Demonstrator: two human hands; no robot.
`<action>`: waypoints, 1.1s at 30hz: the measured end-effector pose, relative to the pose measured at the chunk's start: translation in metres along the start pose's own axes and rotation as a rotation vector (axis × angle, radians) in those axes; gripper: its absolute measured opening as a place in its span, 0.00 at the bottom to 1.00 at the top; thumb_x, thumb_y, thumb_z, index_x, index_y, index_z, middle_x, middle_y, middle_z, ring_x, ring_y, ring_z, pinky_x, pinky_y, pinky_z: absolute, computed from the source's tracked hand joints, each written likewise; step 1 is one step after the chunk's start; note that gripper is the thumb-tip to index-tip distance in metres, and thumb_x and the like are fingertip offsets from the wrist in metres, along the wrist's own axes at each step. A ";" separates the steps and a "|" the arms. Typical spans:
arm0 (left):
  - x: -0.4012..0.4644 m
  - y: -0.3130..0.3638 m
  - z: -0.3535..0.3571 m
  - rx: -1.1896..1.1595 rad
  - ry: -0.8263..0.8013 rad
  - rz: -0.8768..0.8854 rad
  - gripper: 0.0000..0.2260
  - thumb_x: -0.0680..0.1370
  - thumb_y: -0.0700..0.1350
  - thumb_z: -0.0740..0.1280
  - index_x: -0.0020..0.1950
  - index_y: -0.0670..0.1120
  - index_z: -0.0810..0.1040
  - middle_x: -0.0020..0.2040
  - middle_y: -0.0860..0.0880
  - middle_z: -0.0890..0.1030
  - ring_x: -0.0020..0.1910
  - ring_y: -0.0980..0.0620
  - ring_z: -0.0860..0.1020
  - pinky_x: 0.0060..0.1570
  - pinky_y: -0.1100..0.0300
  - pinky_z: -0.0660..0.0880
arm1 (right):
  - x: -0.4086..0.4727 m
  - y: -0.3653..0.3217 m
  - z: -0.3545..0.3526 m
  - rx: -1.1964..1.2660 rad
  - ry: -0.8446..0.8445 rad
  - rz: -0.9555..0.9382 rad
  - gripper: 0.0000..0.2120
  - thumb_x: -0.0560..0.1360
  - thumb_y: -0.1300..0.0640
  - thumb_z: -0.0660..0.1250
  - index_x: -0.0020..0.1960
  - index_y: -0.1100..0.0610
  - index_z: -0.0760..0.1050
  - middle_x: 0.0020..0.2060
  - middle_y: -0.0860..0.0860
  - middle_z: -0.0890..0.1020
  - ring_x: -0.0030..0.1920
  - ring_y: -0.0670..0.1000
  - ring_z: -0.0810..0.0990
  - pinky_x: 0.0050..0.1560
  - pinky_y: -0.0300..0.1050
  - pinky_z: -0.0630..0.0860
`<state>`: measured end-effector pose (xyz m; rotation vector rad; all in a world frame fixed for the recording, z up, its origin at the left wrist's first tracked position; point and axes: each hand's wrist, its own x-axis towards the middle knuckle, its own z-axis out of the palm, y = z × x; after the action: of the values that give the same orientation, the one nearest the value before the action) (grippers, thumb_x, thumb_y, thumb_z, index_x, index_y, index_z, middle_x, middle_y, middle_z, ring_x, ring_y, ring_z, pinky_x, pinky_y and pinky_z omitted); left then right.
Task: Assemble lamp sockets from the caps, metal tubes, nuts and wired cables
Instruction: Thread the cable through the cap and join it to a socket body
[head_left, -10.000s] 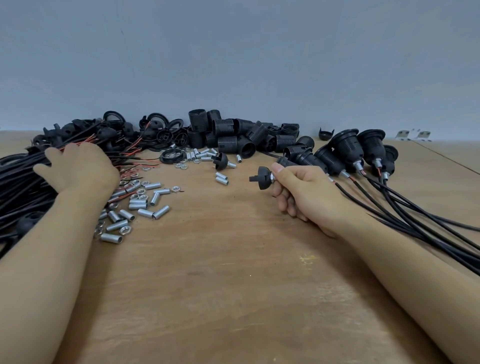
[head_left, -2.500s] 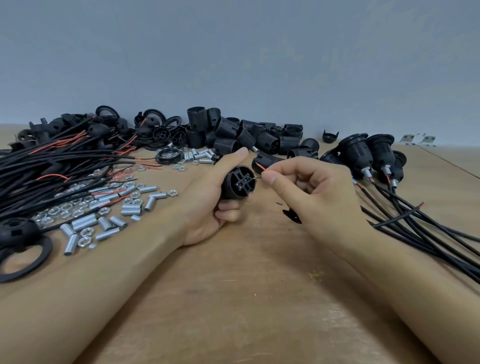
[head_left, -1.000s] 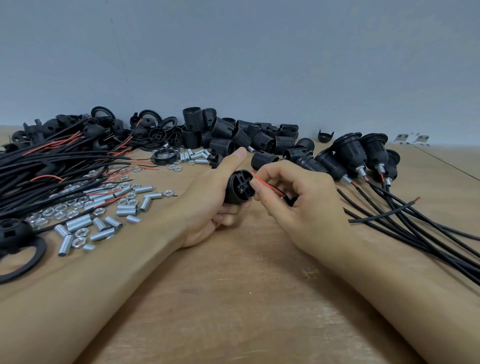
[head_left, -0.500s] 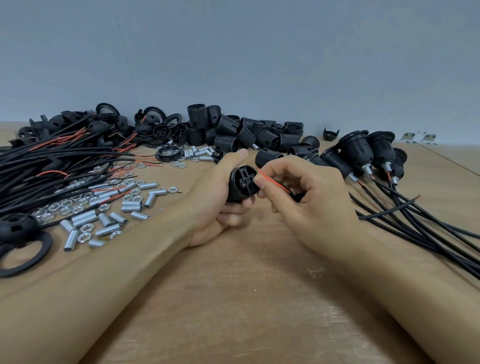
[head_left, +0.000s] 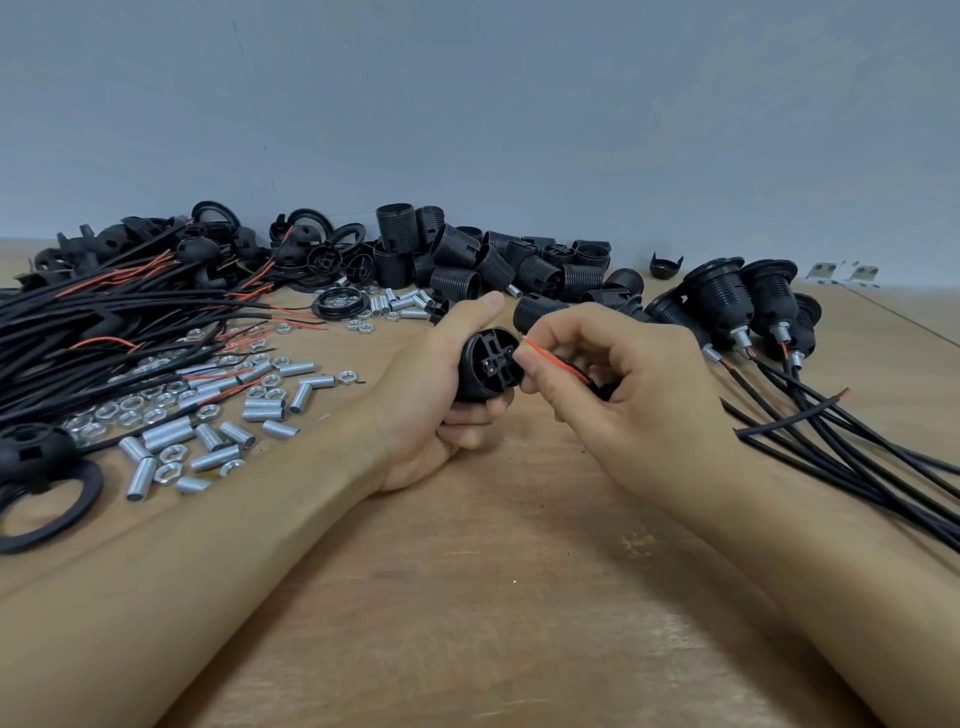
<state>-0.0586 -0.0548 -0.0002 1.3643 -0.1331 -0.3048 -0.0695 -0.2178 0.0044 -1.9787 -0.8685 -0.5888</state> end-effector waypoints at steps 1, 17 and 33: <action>0.000 0.000 0.001 0.004 0.020 0.015 0.28 0.81 0.60 0.56 0.26 0.48 0.76 0.23 0.49 0.69 0.21 0.56 0.55 0.20 0.68 0.53 | 0.000 0.000 0.000 -0.013 0.015 -0.005 0.03 0.78 0.59 0.69 0.45 0.57 0.79 0.34 0.49 0.81 0.31 0.49 0.76 0.34 0.36 0.71; 0.000 -0.004 -0.001 -0.201 -0.051 0.108 0.16 0.81 0.51 0.57 0.38 0.44 0.73 0.33 0.46 0.74 0.23 0.57 0.59 0.17 0.68 0.58 | 0.000 -0.006 0.003 0.239 0.068 0.126 0.05 0.78 0.60 0.69 0.43 0.54 0.78 0.32 0.49 0.82 0.30 0.42 0.77 0.33 0.31 0.70; -0.001 -0.007 0.005 0.163 0.237 0.386 0.15 0.85 0.50 0.57 0.42 0.44 0.71 0.30 0.46 0.67 0.23 0.55 0.62 0.22 0.65 0.60 | -0.003 0.000 0.004 0.254 0.019 0.158 0.05 0.77 0.61 0.69 0.43 0.54 0.78 0.33 0.50 0.82 0.29 0.43 0.77 0.32 0.35 0.73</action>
<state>-0.0621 -0.0608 -0.0064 1.4913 -0.2231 0.1949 -0.0709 -0.2154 0.0008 -1.7876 -0.7281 -0.3854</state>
